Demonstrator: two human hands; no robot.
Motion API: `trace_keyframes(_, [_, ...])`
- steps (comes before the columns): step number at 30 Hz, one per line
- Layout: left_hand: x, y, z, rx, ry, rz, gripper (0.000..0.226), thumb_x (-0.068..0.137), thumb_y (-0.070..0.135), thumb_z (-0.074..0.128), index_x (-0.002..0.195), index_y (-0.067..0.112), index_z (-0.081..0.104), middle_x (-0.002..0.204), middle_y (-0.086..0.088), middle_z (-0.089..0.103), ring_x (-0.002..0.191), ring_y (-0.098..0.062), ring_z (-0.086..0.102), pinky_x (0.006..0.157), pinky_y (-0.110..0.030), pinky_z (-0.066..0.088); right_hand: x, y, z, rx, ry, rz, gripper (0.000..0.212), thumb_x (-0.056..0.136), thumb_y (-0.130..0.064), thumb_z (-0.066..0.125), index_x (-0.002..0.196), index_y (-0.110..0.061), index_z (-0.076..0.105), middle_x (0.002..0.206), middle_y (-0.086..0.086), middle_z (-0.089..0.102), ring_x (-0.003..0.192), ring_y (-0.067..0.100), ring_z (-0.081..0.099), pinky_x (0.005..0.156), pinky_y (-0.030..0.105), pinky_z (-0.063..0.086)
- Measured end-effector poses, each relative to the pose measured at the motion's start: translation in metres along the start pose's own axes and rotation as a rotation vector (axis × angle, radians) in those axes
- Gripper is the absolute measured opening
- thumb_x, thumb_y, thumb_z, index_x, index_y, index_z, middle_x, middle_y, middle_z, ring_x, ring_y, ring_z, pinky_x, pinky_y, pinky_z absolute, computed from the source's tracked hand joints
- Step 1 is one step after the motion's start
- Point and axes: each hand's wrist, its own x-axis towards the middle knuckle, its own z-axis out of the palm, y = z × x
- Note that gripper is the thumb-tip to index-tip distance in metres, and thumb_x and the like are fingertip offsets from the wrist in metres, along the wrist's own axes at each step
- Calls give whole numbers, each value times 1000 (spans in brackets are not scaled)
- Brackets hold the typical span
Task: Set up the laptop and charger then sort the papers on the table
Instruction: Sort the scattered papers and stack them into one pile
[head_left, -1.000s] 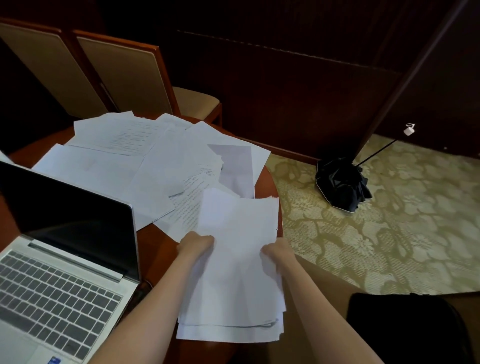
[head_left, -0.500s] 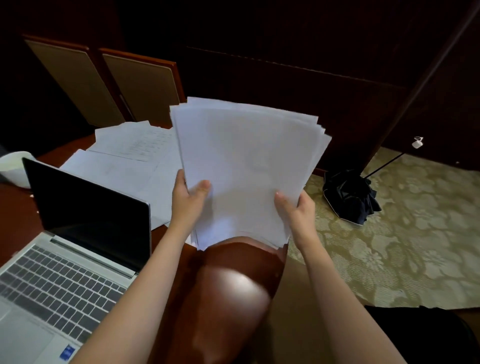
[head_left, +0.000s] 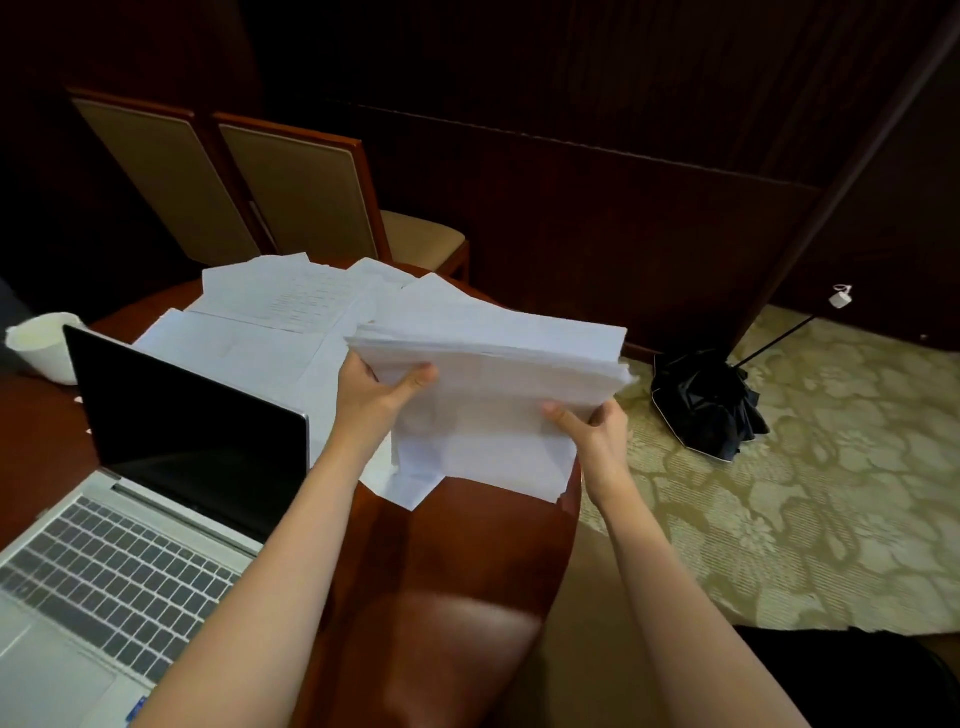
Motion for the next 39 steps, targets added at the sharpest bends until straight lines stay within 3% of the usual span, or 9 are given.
trace_keyframes(4, [4, 8, 10, -53, 134, -77, 33, 81, 17, 70, 110, 16, 57, 102, 1, 60, 98, -17, 57, 89, -35, 49, 6, 5, 1, -60, 14, 5, 31, 76, 3, 71, 96, -18, 58, 94, -5, 65, 86, 7, 64, 79, 25, 53])
trace_keyframes(8, [12, 5, 6, -281, 208, -164, 26, 87, 18, 64, 108, 28, 53, 102, 7, 60, 99, -12, 58, 93, -36, 49, 5, 25, -23, -129, 115, 138, 48, 73, -4, 76, 115, -9, 54, 105, 2, 63, 91, 8, 63, 80, 27, 53])
trace_keyframes(11, [12, 0, 7, -426, 164, -173, 25, 91, 16, 59, 108, 32, 53, 105, 7, 61, 105, -14, 59, 93, -40, 50, -6, 44, -35, 101, 240, 326, 67, 79, -6, 71, 135, -17, 36, 125, 5, 51, 102, 16, 55, 72, 23, 46])
trace_keyframes(14, [8, -14, 14, -561, 129, -218, 25, 93, 11, 54, 114, 24, 54, 111, 2, 62, 109, -19, 58, 98, -45, 47, -14, 57, -35, 429, 185, 416, 67, 76, -11, 72, 129, -25, 35, 124, 0, 55, 114, 21, 54, 85, 31, 44])
trace_keyframes(18, [5, -35, 15, -709, 149, -323, 21, 94, 6, 51, 111, 18, 56, 108, -1, 63, 106, -21, 60, 98, -44, 45, -14, 52, -36, 435, 184, 405, 21, 89, -3, 54, 107, -15, 53, 101, 1, 62, 89, 15, 61, 72, 30, 51])
trace_keyframes(22, [1, -57, -2, -464, 273, -431, 45, 85, -6, 60, 126, 9, 51, 121, -12, 59, 107, -24, 57, 93, -36, 46, -12, 41, -48, 287, 323, 331, 14, 92, -1, 51, 95, -14, 54, 96, 3, 63, 88, 19, 61, 69, 28, 51])
trace_keyframes(27, [7, -62, -6, 37, 40, -453, 54, 78, -15, 59, 120, 19, 56, 108, -8, 57, 103, -22, 53, 88, -33, 43, -13, 38, -60, 60, 370, 234, 13, 92, -2, 53, 97, -14, 53, 92, -1, 61, 90, 24, 59, 77, 36, 47])
trace_keyframes(34, [24, -44, 7, -40, 213, -395, 28, 78, -13, 51, 66, 12, 49, 73, 0, 53, 86, -25, 47, 58, -21, 36, -6, 14, -50, -121, 192, 86, 25, 88, 3, 56, 105, -15, 54, 95, -7, 59, 88, 10, 56, 71, 24, 47])
trace_keyframes(39, [16, -47, 1, -57, 156, -314, 35, 78, -14, 45, 104, 5, 58, 82, -2, 56, 91, -25, 51, 63, -21, 41, 3, 3, -45, -205, 180, 106, 46, 70, 20, 45, 104, -10, 46, 89, -1, 50, 79, 7, 47, 58, 12, 40])
